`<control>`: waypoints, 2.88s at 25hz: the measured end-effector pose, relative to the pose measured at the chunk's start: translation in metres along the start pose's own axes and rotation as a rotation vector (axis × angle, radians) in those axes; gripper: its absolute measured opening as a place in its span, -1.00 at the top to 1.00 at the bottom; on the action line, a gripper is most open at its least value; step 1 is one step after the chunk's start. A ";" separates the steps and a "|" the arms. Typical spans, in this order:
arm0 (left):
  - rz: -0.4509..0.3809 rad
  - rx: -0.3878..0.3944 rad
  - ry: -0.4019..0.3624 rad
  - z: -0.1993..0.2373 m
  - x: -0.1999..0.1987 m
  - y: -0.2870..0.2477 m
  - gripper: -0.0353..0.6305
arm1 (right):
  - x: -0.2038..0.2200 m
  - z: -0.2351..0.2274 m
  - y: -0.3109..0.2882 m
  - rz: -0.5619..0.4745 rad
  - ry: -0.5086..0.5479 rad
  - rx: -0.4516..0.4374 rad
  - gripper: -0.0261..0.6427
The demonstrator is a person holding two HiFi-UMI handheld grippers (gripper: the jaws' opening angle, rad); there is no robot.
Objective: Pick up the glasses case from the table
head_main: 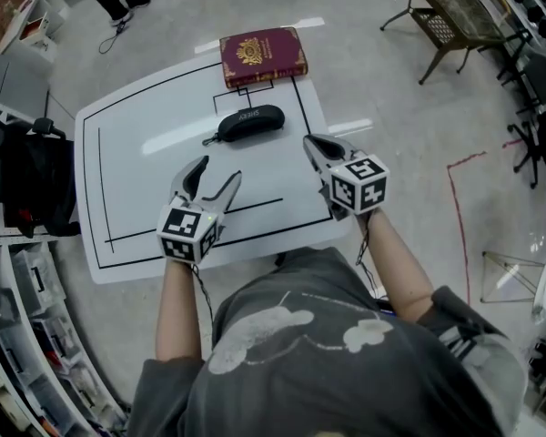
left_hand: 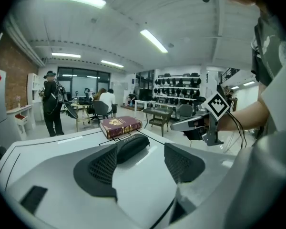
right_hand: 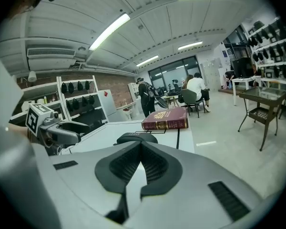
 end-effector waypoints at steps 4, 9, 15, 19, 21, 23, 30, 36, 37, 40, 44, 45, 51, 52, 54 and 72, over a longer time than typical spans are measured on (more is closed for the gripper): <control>0.091 0.028 -0.134 0.010 -0.004 -0.035 -0.26 | 0.000 -0.011 -0.011 0.013 -0.014 -0.003 0.92; 0.237 0.089 -0.258 0.024 -0.003 -0.082 -0.41 | 0.003 -0.025 -0.024 0.035 -0.031 -0.003 0.92; 0.387 0.139 -0.410 0.037 -0.005 -0.129 -0.43 | 0.003 -0.039 -0.033 0.032 -0.047 0.017 0.92; 0.501 0.197 -0.463 0.037 0.000 -0.154 -0.43 | 0.007 -0.046 -0.042 0.050 -0.056 0.009 0.92; 0.566 0.220 -0.492 0.037 0.005 -0.164 -0.43 | 0.008 -0.048 -0.046 0.056 -0.051 0.007 0.92; 0.612 0.235 -0.504 0.038 0.009 -0.173 -0.43 | 0.006 -0.051 -0.049 0.049 -0.040 0.011 0.92; 0.694 0.232 -0.562 0.043 0.015 -0.191 -0.42 | 0.007 -0.052 -0.056 0.053 -0.036 -0.006 0.92; 0.756 0.294 -0.531 0.041 0.019 -0.193 -0.19 | 0.009 -0.053 -0.055 0.054 -0.045 -0.007 0.92; 0.755 0.295 -0.530 0.040 0.019 -0.193 -0.18 | 0.010 -0.053 -0.054 0.056 -0.047 -0.007 0.92; 0.738 0.274 -0.545 0.037 0.018 -0.191 -0.12 | 0.013 -0.052 -0.051 0.063 -0.054 -0.008 0.92; 0.714 0.232 -0.488 0.037 0.021 -0.183 -0.11 | 0.011 -0.048 -0.048 0.059 -0.047 -0.014 0.92; 0.702 0.221 -0.459 0.038 0.021 -0.179 -0.10 | 0.009 -0.047 -0.047 0.057 -0.045 -0.017 0.92; 0.556 0.162 -0.277 0.040 0.002 -0.147 -0.10 | -0.002 -0.036 -0.040 0.038 -0.020 -0.034 0.92; 0.538 0.160 -0.250 0.039 -0.002 -0.140 -0.10 | -0.004 -0.033 -0.038 0.032 -0.016 -0.036 0.92; 0.498 0.154 -0.202 0.037 -0.009 -0.128 -0.10 | -0.008 -0.029 -0.035 0.023 -0.008 -0.033 0.92; 0.207 0.113 0.090 0.015 0.004 0.028 -0.10 | -0.002 0.070 0.007 -0.011 0.036 -0.037 0.92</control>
Point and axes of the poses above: the fingertips, and each gripper's own axes: y backward along the fingers, z to its left, x out of its underside, the point moved 6 cm from there along y, backward along the fingers, and after that the axes turned 5 degrees about y, right-handed, at the moved point
